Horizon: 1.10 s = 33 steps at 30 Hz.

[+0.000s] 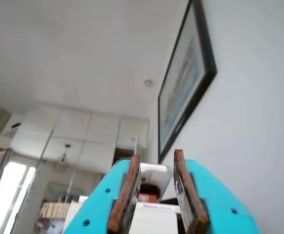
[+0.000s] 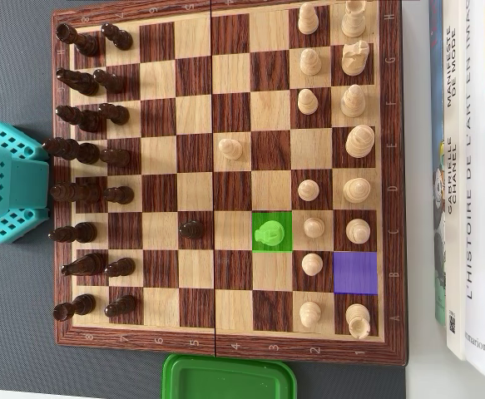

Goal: Play chess

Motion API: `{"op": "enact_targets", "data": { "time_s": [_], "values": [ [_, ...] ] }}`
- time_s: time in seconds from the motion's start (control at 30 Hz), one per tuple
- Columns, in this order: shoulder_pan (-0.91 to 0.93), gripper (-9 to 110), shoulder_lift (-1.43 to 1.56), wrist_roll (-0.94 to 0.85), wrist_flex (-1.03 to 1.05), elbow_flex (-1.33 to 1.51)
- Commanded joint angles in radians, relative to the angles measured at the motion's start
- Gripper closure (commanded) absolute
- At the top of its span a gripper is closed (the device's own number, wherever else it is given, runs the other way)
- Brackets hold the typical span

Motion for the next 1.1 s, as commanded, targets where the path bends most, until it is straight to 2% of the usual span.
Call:
{"op": "enact_targets", "data": {
  "time_s": [0.0,0.43,1.07],
  "values": [
    [0.006,90,0.009,0.003,-0.103,0.018],
    [0.003,90,0.009,-0.003,-0.411,0.018],
    [0.005,90,0.009,-0.005,-0.667,0.018]
  ]
}}
